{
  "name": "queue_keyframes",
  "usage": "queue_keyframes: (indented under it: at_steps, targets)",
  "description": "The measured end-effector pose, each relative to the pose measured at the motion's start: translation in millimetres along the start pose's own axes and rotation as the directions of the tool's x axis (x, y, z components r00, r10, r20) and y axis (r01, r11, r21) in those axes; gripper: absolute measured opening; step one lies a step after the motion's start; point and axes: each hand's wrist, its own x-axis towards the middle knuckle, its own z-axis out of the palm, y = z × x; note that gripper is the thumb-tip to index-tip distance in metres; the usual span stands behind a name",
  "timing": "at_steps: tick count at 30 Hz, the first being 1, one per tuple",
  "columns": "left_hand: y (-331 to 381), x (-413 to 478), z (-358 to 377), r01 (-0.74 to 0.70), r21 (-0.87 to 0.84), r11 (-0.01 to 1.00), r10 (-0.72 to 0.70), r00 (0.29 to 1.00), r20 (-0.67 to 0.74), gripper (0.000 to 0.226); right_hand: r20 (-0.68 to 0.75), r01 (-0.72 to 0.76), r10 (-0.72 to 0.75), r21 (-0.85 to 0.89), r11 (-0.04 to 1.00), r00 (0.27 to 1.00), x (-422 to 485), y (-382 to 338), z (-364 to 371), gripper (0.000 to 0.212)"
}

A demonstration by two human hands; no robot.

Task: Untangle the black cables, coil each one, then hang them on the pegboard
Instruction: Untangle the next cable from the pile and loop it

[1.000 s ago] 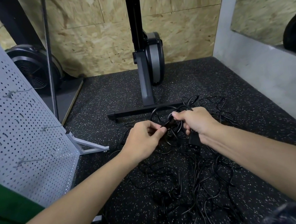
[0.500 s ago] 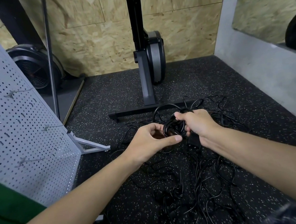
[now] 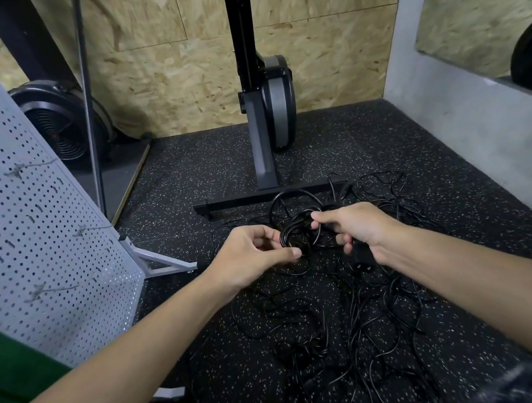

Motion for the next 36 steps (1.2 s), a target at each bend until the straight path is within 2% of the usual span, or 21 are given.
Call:
queue_keyframes:
  at_steps: [4,5,7,9,14,16,18,19,21,23,25,26,27,28,31,32,34,36]
  targets:
    - [0,3,-4,0.048,-0.054,0.997,-0.052,0.996,-0.075,0.017,0.019,-0.025,0.025,-0.024,0.999,1.000,-4,1,1,0.023]
    - [-1,3,-5,0.052,0.013,0.999,-0.050,0.990,-0.129,0.016,0.029,-0.025,0.026,-0.035,0.999,0.999,-6,1,2,0.023]
    - [-3,3,-7,0.050,0.259,0.965,0.010,0.974,-0.225,0.015,0.058,-0.013,0.017,-0.077,0.997,0.998,-10,-1,4,0.018]
    - [-7,2,-11,0.039,0.425,0.904,0.072,0.968,-0.242,0.012,0.081,0.010,0.000,-0.126,0.992,0.997,-13,-3,3,0.014]
    - [-19,6,-20,-0.001,0.526,0.851,0.096,0.984,-0.153,0.008,0.090,0.055,-0.043,-0.140,0.989,0.995,-7,-6,-7,0.020]
    - [-22,6,-23,-0.012,0.489,0.872,0.068,0.993,-0.099,0.011,0.119,0.088,-0.070,-0.162,0.983,0.990,-8,-7,-8,0.023]
    - [-24,5,-23,0.025,0.472,0.881,0.023,0.995,-0.095,0.036,0.209,0.117,-0.080,-0.171,0.978,0.975,-14,-12,-9,0.028]
    - [-23,4,-22,0.050,0.485,0.873,0.009,0.993,-0.118,0.041,0.257,0.127,-0.078,-0.181,0.975,0.963,-19,-15,-10,0.031]
    - [-22,6,-21,0.109,0.484,0.868,-0.012,0.980,-0.199,0.031,0.277,0.163,-0.086,-0.269,0.949,0.957,-25,-22,-12,0.034]
    - [-20,7,-25,0.172,0.425,0.889,-0.036,0.950,-0.310,0.025,0.210,0.209,-0.135,-0.392,0.896,0.969,-26,-25,-14,0.034]
    - [-20,8,-30,0.156,0.413,0.897,0.010,0.928,-0.372,0.020,0.181,0.240,-0.176,-0.447,0.862,0.968,-26,-25,-16,0.032]
    - [-19,7,-31,0.115,0.430,0.895,0.062,0.925,-0.376,0.015,0.211,0.257,-0.178,-0.447,0.857,0.961,-27,-25,-17,0.032]
    - [-16,6,-30,0.051,0.443,0.895,0.117,0.932,-0.343,0.009,0.266,0.281,-0.175,-0.436,0.855,0.948,-30,-25,-17,0.032]
    - [-14,4,-27,-0.025,0.449,0.893,0.165,0.947,-0.274,0.013,0.330,0.312,-0.178,-0.419,0.853,0.927,-33,-26,-17,0.031]
    - [-13,3,-8,-0.199,0.409,0.890,0.208,0.978,0.023,0.048,0.466,0.401,-0.218,-0.340,0.851,0.857,-40,-34,-14,0.032]
    - [-13,3,-3,-0.218,0.387,0.896,0.196,0.976,0.096,0.049,0.481,0.417,-0.236,-0.314,0.853,0.845,-41,-37,-14,0.032]
    - [-15,6,2,-0.234,0.381,0.894,0.193,0.971,0.142,0.034,0.456,0.436,-0.271,-0.308,0.846,0.847,-41,-40,-15,0.032]
    - [-16,8,1,-0.229,0.423,0.877,0.201,0.973,0.111,0.025,0.385,0.442,-0.301,-0.358,0.823,0.873,-40,-38,-15,0.031]
